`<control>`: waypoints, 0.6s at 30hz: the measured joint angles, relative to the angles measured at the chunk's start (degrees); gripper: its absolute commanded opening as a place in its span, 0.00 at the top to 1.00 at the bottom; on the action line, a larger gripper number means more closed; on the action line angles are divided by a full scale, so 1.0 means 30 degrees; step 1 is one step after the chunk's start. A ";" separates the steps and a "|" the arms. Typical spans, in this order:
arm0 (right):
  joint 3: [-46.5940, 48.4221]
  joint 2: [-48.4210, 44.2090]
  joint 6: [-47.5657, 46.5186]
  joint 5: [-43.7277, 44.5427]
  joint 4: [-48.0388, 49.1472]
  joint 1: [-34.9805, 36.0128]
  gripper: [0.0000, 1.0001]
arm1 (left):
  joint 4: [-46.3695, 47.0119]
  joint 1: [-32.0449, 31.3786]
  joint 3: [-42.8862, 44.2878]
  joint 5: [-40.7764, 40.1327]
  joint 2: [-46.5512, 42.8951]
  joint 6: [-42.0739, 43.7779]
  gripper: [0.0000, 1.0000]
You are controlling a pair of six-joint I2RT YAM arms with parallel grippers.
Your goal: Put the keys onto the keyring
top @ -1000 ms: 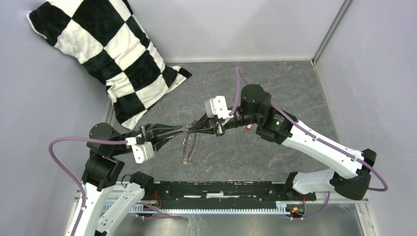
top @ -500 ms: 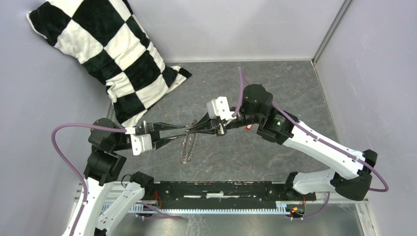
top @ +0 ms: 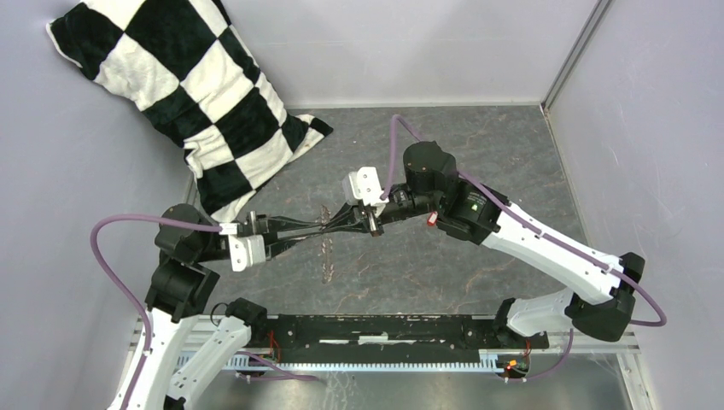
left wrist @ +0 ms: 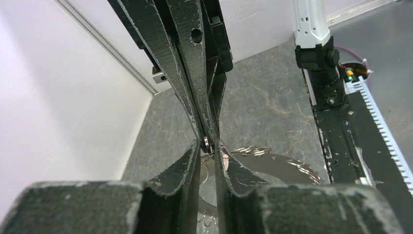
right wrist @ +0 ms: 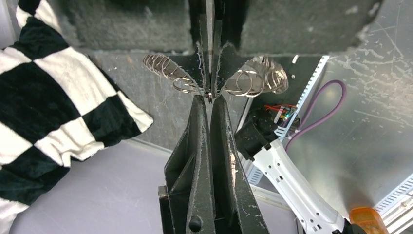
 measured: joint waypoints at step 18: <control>0.3235 0.1676 -0.1683 0.3949 -0.4889 0.1683 0.99 | -0.4022 0.0007 0.0525 -0.1042 0.0022 0.4728 0.78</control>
